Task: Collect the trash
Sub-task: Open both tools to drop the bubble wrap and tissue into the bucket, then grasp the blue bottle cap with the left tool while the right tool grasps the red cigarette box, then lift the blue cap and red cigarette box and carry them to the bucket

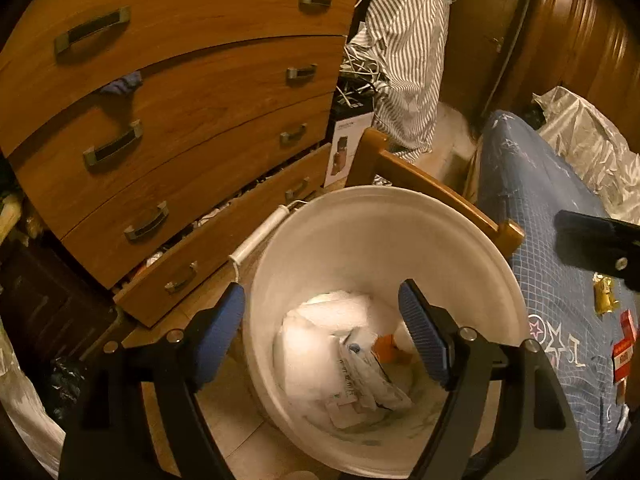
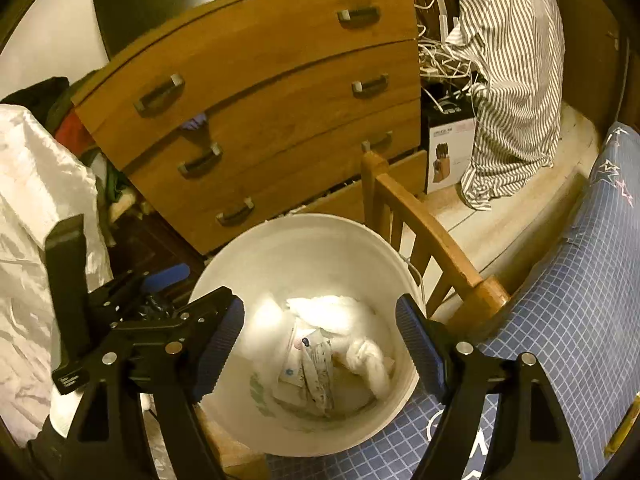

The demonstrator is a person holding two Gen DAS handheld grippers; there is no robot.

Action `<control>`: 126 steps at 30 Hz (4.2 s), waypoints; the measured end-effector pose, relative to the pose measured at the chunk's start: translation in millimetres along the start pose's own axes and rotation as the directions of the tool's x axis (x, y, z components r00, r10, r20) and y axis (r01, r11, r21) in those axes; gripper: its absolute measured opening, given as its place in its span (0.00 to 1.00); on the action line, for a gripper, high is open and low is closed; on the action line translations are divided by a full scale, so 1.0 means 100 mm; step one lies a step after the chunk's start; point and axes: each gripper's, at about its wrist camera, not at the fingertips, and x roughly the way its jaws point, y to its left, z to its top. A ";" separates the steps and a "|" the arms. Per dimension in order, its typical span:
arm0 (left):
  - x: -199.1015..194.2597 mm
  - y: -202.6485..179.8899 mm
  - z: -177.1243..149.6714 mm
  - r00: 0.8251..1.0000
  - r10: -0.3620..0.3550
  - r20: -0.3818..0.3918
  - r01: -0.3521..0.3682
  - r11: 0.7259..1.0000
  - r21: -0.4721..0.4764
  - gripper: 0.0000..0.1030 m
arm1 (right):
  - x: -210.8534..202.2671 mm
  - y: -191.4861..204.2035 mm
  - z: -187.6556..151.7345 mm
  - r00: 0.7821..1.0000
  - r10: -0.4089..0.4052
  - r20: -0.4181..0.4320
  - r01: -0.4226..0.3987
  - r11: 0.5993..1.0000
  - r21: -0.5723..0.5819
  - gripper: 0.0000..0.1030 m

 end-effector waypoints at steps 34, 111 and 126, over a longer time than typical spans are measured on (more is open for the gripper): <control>-0.12 -3.43 -1.78 0.873 -0.410 -0.265 0.486 0.781 0.393 0.73 | -3.08 -3.25 -4.14 0.828 -0.505 0.244 0.387 0.830 0.402 0.76; -0.47 -4.09 -2.36 0.916 -0.383 -0.115 0.381 0.750 0.541 0.37 | -2.89 -2.30 -4.39 0.753 -0.625 0.207 0.516 0.755 0.404 0.56; -1.72 -4.48 -2.56 0.796 -0.604 0.038 0.455 0.639 0.620 0.37 | -4.39 -1.41 -5.55 0.453 -0.817 0.358 0.580 0.575 0.577 0.56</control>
